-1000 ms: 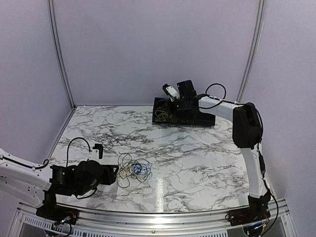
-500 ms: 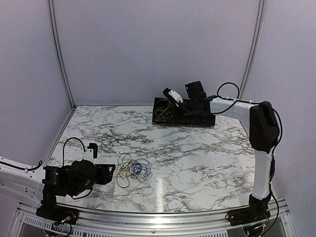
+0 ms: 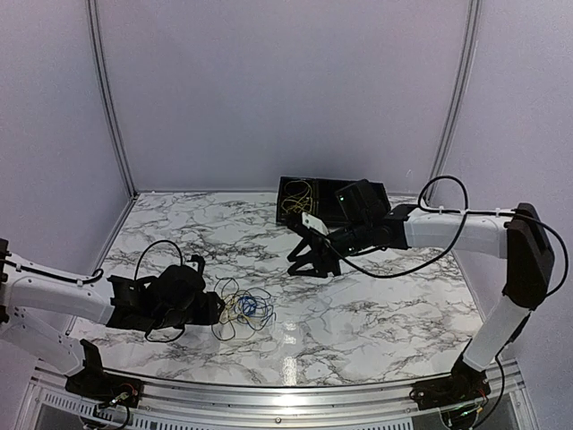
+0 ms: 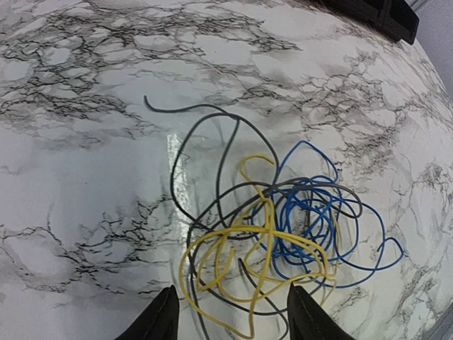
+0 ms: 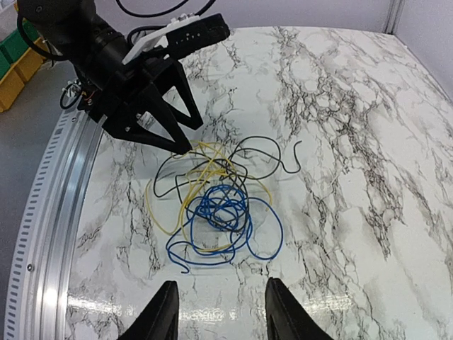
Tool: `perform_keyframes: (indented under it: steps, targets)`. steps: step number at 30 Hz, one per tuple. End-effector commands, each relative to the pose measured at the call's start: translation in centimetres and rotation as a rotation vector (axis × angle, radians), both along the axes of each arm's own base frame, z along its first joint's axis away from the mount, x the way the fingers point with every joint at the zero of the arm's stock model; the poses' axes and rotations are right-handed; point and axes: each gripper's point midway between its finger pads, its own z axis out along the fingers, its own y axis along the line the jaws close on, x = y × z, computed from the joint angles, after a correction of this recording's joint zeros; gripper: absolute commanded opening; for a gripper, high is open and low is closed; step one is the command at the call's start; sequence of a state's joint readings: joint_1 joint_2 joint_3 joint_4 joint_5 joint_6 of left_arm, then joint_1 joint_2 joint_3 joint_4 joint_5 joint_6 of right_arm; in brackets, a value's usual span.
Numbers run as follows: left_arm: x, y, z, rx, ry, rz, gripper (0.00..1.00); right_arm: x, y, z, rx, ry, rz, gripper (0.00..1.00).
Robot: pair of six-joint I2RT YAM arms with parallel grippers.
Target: Untangle the cables
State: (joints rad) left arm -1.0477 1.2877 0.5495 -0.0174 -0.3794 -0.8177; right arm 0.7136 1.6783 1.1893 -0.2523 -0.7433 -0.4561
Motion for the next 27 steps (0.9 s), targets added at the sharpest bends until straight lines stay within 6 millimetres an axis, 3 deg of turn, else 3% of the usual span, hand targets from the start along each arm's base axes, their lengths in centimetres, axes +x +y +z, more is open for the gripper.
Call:
perform_keyframes:
  steps: [1,6,10,13,19,21,23,27]
  targets:
    - [-1.0,-1.9,0.8,-0.035,0.050,-0.110,0.55,-0.5,-0.8,1.4,0.045,-0.062,0.016,0.42]
    - [-1.1,-1.5,1.1,-0.042,0.055,-0.084,0.54,-0.9,-1.0,1.8,0.075,-0.074,0.015,0.42]
    - [-1.0,-1.2,0.3,-0.006,0.074,-0.076,0.51,-0.9,-1.0,2.4,0.087,-0.092,0.012,0.42]
    - [-0.9,-1.6,-0.3,0.023,0.083,-0.092,0.44,-0.5,-1.1,2.4,0.081,-0.111,-0.003,0.42]
    - [0.4,-2.3,-0.6,0.094,0.065,-0.121,0.16,-0.2,-0.7,1.4,0.067,-0.078,-0.007,0.41]
    - [1.1,-2.6,0.9,0.127,0.038,-0.133,0.04,-0.2,-0.5,1.4,0.073,-0.052,0.000,0.41]
    - [1.5,-3.4,4.0,0.130,0.005,-0.162,0.00,-0.3,-0.2,2.0,0.086,-0.037,0.007,0.41]
    - [1.2,-5.9,13.0,0.049,-0.115,-0.273,0.00,-0.1,0.7,4.8,0.120,-0.029,0.034,0.47]
